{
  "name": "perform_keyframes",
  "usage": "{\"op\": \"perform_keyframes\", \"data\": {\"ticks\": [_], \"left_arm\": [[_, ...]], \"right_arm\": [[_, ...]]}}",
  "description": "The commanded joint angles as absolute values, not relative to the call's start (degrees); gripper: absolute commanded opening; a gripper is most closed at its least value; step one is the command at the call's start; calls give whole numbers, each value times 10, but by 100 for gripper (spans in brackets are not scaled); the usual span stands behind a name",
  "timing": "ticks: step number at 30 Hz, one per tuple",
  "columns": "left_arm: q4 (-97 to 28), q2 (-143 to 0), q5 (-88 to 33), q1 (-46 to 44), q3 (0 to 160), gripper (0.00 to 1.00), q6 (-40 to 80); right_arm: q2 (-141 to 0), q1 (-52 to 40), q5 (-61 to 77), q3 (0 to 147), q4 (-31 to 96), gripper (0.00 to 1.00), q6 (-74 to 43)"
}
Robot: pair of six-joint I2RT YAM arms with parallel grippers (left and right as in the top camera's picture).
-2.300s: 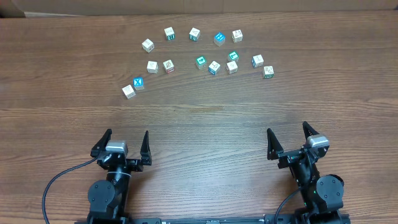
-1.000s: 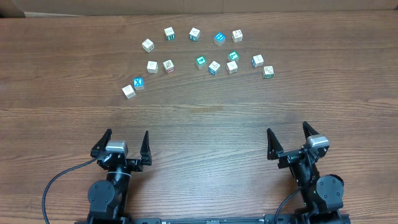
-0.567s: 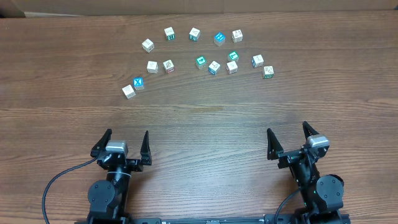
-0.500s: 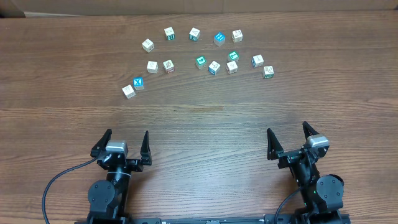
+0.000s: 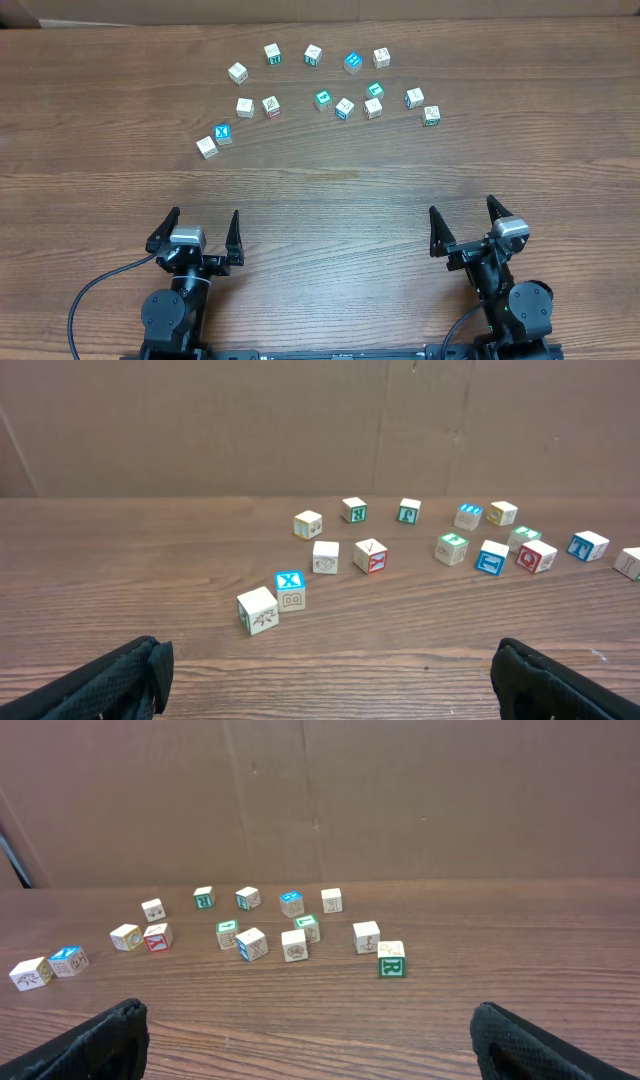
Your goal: Form a horizontal line
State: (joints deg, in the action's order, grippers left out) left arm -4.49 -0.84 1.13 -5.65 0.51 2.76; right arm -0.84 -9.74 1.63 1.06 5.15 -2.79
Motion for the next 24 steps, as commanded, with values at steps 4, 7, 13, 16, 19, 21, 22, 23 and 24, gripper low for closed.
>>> {"op": "perform_keyframes", "data": {"ticks": [4,7,13,16,19,21,22,23,24], "left_arm": [[-43,-3,15,-60,3,100,17],[-43,-3,15,-60,3,100,17],[-43,-3,15,-60,3,100,17],[-43,-3,15,-60,3,100,17],[-43,-3,15,-60,3,100,17],[-43,-3,15,-60,3,100,17],[-43,-3,15,-60,3,100,17],[-43,-3,15,-60,3,99,17],[-43,-3,15,-60,3,100,17]], "right_arm": [[-2,-93,16,4,48,100,-30],[-2,-93,16,4,48,100,-30],[-2,-93,16,4,48,100,-30],[-2,-93,16,4,48,100,-30],[-2,-93,16,4,48,100,-30],[-2,-93,16,4,48,100,-30],[-2,-93,16,4,48,100,-30],[-2,-93,16,4,48,100,-30],[-2,-93,16,4,48,100,-30]]}}
